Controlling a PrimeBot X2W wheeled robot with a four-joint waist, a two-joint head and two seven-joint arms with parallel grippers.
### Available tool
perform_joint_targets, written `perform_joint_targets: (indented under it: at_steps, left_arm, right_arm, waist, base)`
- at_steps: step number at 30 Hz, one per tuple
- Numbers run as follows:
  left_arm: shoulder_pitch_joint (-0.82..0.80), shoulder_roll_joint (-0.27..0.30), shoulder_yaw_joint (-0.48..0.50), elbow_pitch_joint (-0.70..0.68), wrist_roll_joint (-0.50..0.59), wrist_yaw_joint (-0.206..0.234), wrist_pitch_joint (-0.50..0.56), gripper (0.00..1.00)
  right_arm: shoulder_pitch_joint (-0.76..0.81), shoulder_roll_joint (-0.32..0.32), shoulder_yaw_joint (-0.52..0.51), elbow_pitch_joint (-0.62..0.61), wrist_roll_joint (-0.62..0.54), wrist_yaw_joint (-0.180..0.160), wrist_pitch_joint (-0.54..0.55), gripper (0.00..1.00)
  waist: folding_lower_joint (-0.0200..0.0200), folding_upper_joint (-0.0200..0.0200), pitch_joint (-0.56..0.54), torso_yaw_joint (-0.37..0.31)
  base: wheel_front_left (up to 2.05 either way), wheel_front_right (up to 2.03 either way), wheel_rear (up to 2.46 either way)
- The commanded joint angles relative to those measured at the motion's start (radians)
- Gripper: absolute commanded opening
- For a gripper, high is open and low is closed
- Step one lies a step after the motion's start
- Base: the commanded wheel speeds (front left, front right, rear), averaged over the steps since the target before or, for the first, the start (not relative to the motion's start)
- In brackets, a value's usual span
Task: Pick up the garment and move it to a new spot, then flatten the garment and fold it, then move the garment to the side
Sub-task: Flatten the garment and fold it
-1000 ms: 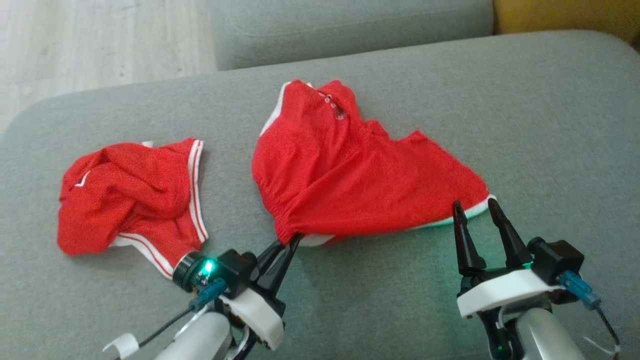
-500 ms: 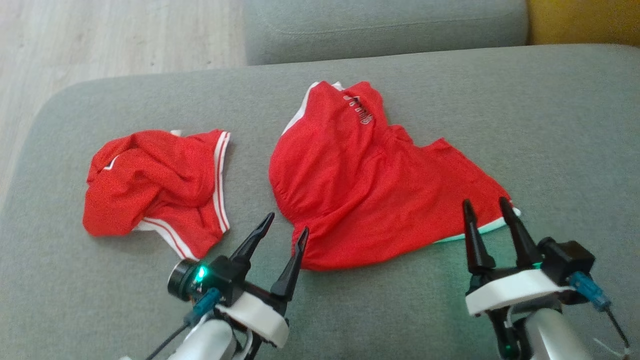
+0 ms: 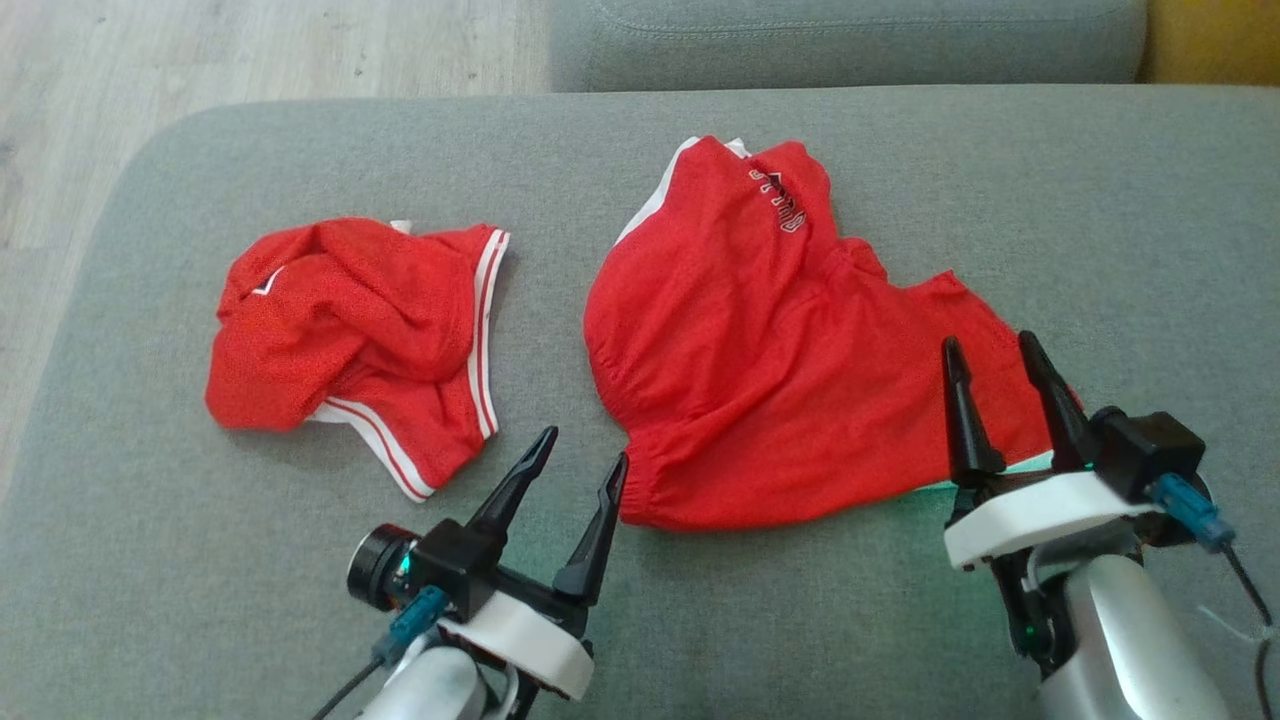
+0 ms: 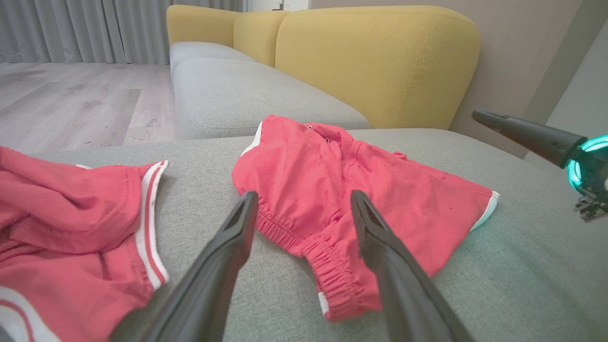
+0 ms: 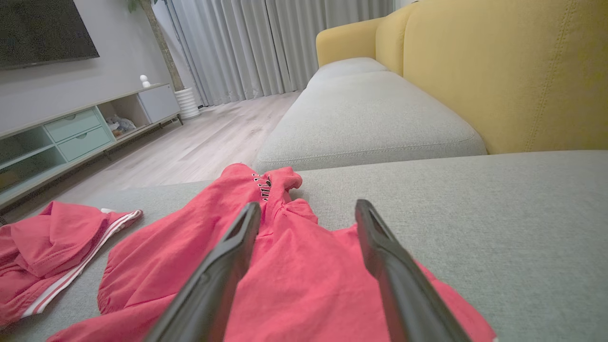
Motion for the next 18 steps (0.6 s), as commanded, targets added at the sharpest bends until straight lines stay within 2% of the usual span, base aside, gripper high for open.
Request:
perform_joint_targets:
  at_steps: [1, 11, 18]
  left_arm:
    - [-0.02, 0.004, 0.046, -0.034, 0.009, 0.001, -0.012, 1.0]
    - [-0.008, -0.016, 0.093, -0.062, 0.032, 0.016, -0.012, 1.0]
    - [-0.007, -0.039, 0.146, -0.081, 0.055, 0.029, -0.012, 1.0]
  right_arm:
    - [-0.02, -0.003, 0.029, -0.026, 0.008, 0.007, -0.005, 1.0]
    - [-0.035, -0.003, 0.047, -0.031, -0.01, 0.007, -0.001, 1.0]
    - [-0.128, -0.003, 0.099, -0.027, -0.116, 0.007, 0.114, 1.0]
  waist:
    - [-0.0001, 0.0, 0.002, 0.003]
    - [-0.0001, 0.0, 0.006, 0.036]
    - [-0.0001, 0.0, 0.037, 0.118]
  base:
    - [0.0, 0.0, 0.0]
    - [0.0, 0.0, 0.0]
    - [0.0, 0.0, 0.0]
